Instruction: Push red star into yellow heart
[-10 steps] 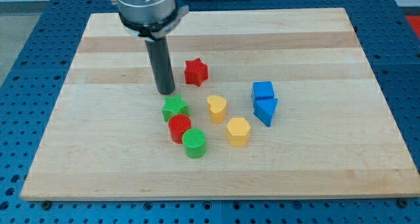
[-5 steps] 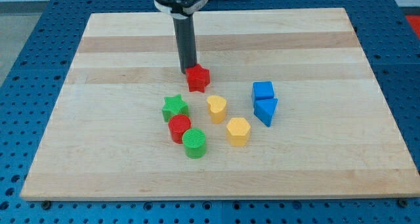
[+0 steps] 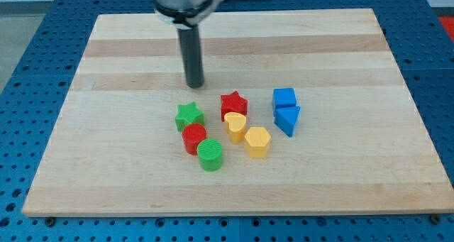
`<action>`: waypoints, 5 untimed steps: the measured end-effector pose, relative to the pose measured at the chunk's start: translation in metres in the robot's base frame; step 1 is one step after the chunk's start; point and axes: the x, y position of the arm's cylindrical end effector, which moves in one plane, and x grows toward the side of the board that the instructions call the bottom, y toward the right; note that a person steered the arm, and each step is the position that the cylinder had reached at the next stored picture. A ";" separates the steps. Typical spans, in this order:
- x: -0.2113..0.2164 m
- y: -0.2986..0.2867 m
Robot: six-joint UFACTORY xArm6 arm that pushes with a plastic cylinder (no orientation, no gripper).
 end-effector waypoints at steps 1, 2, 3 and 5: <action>0.009 -0.038; 0.048 -0.039; 0.084 -0.039; 0.090 0.007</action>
